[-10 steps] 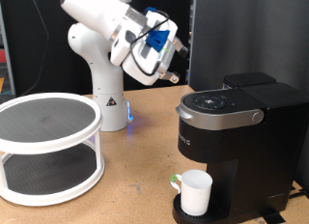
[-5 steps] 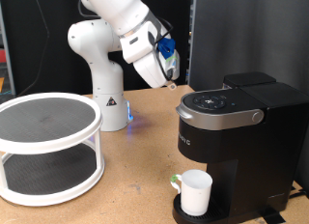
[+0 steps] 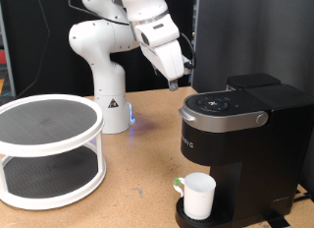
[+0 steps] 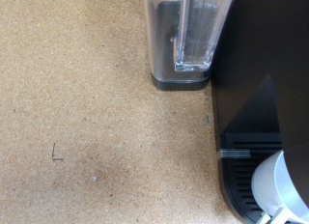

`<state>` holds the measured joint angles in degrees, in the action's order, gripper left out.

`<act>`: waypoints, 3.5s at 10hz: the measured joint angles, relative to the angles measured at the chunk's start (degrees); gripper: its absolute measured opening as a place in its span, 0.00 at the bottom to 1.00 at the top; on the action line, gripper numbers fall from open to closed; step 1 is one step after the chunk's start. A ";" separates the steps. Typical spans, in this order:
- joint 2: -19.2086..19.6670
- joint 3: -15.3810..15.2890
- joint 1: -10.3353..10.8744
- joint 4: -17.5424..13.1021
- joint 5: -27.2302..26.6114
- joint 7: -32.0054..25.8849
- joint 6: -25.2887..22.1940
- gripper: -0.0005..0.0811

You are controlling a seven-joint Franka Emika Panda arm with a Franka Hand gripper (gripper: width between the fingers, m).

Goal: Make a cup of coffee with the keurig machine

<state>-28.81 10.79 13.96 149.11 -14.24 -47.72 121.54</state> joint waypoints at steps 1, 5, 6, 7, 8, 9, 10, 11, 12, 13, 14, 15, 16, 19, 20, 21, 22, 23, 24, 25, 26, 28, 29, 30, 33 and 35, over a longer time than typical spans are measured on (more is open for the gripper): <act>0.09 0.10 -0.02 0.01 -0.83 1.42 -0.52 1.00; 0.50 -2.03 0.12 -1.60 6.01 -0.47 -1.81 1.00; 0.49 -3.22 0.23 -2.59 6.36 -0.16 -0.68 1.00; 0.50 -4.05 0.37 -4.15 5.72 1.10 -0.59 1.00; 0.61 -4.31 0.63 -5.93 4.19 2.88 -1.39 1.00; 1.84 -4.29 0.77 -7.58 2.90 3.96 -2.82 1.00; 1.87 -4.29 0.77 -7.37 3.27 3.69 -2.57 1.00; 1.86 -4.34 0.81 -7.10 3.32 3.01 -1.30 1.00; 1.85 -4.56 0.95 -7.12 3.39 2.14 -0.35 1.00; 1.88 -5.11 1.24 -7.67 3.53 1.82 0.50 1.00; 1.96 -5.93 1.39 -8.82 3.56 2.13 0.92 1.00; 2.21 -6.85 1.45 -10.42 3.56 3.40 0.92 1.00; 2.83 -7.74 1.46 -12.38 3.80 5.39 0.21 1.00; 7.98 -9.66 1.47 -20.83 6.20 9.37 -6.86 1.00; 10.11 -9.98 1.47 -23.54 6.38 9.91 -8.13 1.00; 11.91 -10.11 1.47 -25.77 6.39 10.18 -8.63 1.00; 13.33 -10.10 1.47 -27.50 6.33 10.72 -8.69 1.00; 14.31 -10.05 1.46 -28.76 6.04 11.47 -8.64 1.00; 14.89 -9.97 1.45 -29.62 5.88 12.01 -8.54 1.00; 15.38 -9.91 1.41 -30.25 5.87 12.35 -8.51 1.00; 15.77 -9.90 1.33 -30.57 5.90 12.85 -8.47 1.00; 17.18 -9.93 1.24 -31.03 6.51 14.19 -8.37 1.00; 18.17 -9.96 1.23 -31.16 7.18 14.97 -8.04 1.00; 19.28 -9.98 1.23 -31.22 7.79 15.45 -7.68 1.00; 21.89 -9.95 1.23 -30.75 8.35 15.30 -5.05 1.00; 22.59 -9.90 1.20 -29.44 8.44 14.59 -2.54 1.00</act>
<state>-6.23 0.89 15.16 119.67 -5.79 -33.13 119.00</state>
